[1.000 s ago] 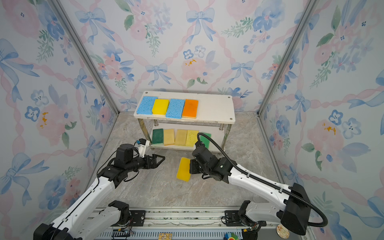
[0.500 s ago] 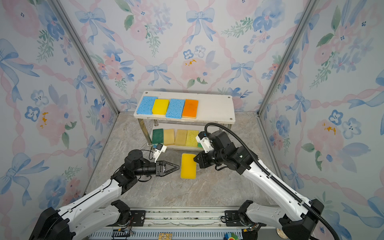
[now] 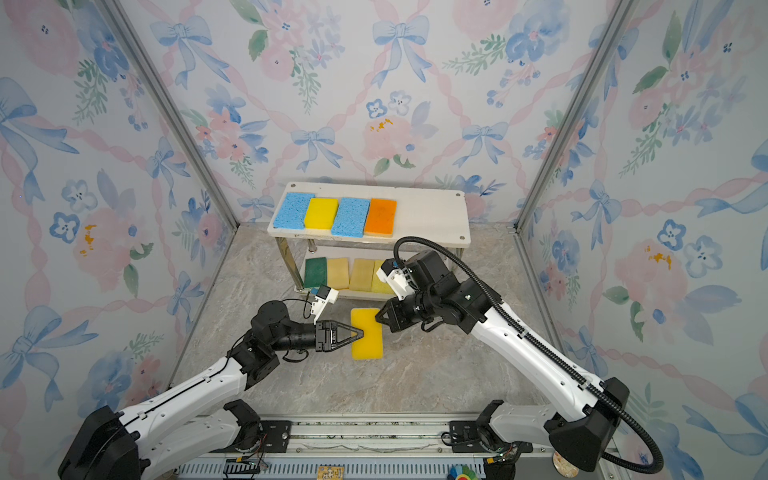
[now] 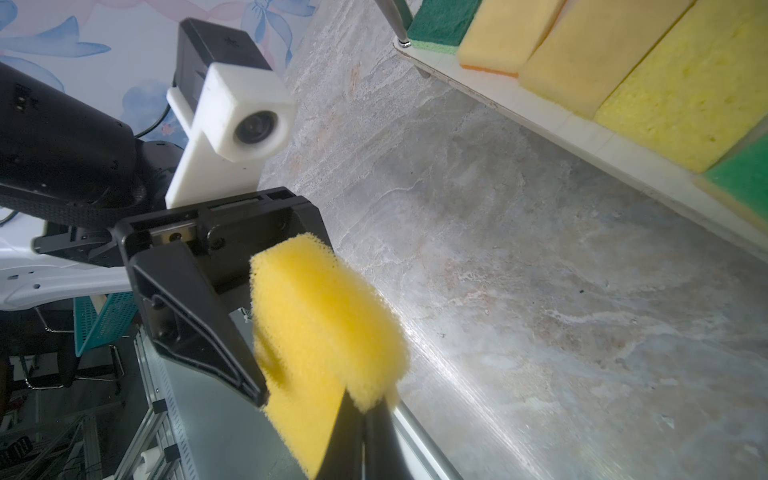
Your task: Place and organize the cleaning sponges onto the shelf
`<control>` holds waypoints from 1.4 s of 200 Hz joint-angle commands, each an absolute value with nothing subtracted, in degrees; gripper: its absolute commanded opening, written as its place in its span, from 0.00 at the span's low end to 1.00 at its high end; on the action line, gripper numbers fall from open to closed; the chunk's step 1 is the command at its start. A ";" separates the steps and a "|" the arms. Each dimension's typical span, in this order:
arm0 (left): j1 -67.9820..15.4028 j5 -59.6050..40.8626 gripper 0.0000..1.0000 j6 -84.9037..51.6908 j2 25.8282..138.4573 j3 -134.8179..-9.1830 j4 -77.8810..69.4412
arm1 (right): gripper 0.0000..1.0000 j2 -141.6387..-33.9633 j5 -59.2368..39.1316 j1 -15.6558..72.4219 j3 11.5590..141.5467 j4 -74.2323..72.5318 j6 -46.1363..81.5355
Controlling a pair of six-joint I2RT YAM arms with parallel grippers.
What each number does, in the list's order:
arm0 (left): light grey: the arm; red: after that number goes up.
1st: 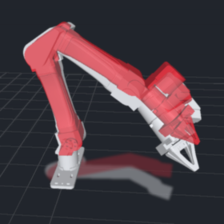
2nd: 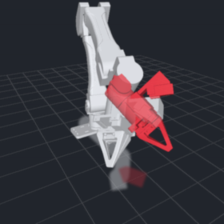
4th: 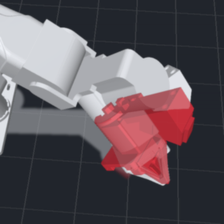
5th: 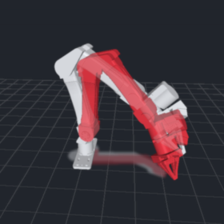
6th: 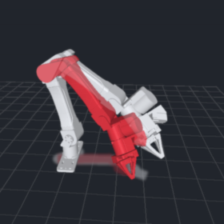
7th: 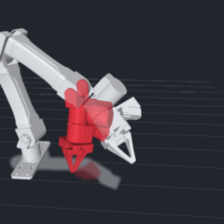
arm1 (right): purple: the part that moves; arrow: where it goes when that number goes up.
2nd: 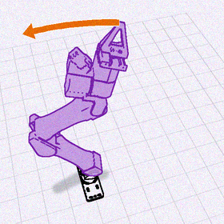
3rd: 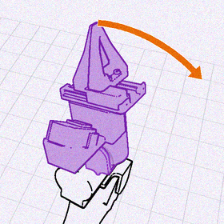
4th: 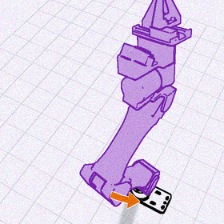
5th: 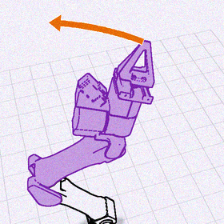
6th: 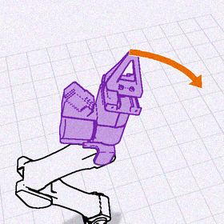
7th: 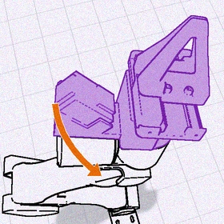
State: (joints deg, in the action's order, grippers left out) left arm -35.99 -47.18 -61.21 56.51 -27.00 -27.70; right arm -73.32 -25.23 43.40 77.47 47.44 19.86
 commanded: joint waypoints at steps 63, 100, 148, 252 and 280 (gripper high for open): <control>-36.07 -46.70 0.05 -66.76 53.54 -24.33 -33.38 | 0.27 -77.60 -26.08 44.64 87.26 55.27 15.90; -35.68 -44.53 0.03 -68.40 52.12 -22.71 -33.40 | 0.69 -76.21 -20.36 43.55 90.18 56.78 17.10; -35.54 -19.70 0.03 -80.00 41.44 -18.58 -33.23 | 0.85 -76.00 -17.76 42.04 93.40 57.53 26.98; -36.39 -10.09 0.09 -91.66 34.01 -17.33 -29.62 | 0.84 -76.57 -22.32 50.03 89.99 52.15 32.01; -36.63 -10.78 0.09 -91.58 34.01 -18.13 -29.62 | 0.80 -79.60 -23.89 50.41 91.74 51.88 32.03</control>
State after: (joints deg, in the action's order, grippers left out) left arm -36.12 -10.68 -91.29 34.30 -15.84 -29.47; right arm -77.10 -22.09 49.78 90.00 52.88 31.94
